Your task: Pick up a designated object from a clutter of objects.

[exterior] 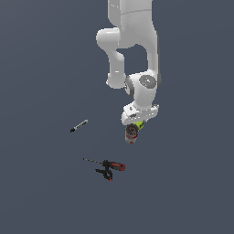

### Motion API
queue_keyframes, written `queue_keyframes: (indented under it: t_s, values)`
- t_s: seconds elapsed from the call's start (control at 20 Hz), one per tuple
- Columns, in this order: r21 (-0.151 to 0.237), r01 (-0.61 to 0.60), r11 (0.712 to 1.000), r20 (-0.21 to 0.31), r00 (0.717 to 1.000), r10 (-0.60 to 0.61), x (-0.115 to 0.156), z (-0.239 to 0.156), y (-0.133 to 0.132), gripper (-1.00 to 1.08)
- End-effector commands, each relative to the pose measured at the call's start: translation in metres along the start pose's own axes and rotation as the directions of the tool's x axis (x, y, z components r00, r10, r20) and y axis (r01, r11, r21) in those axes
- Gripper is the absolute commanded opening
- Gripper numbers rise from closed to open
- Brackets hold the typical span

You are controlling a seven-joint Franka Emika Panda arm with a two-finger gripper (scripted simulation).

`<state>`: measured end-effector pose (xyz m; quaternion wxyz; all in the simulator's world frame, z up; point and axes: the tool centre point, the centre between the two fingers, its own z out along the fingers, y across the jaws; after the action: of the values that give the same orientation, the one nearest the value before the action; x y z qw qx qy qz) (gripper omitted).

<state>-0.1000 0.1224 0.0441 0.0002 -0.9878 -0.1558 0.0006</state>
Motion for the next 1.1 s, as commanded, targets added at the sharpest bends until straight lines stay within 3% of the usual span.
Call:
queue_keyframes:
  t_s: [0.0,0.65,1.05]
  values:
    - [0.0,0.0,1.0,-0.001,1.0,0.0,0.0,0.001,0.0,-1.0]
    - [-0.001,0.0,1.0,-0.002,1.0,0.0,0.001,-0.001,0.0,-1.0]
    - [0.0,0.001,1.0,-0.002,1.0,-0.001,0.016,-0.023,-0.002,-1.0]
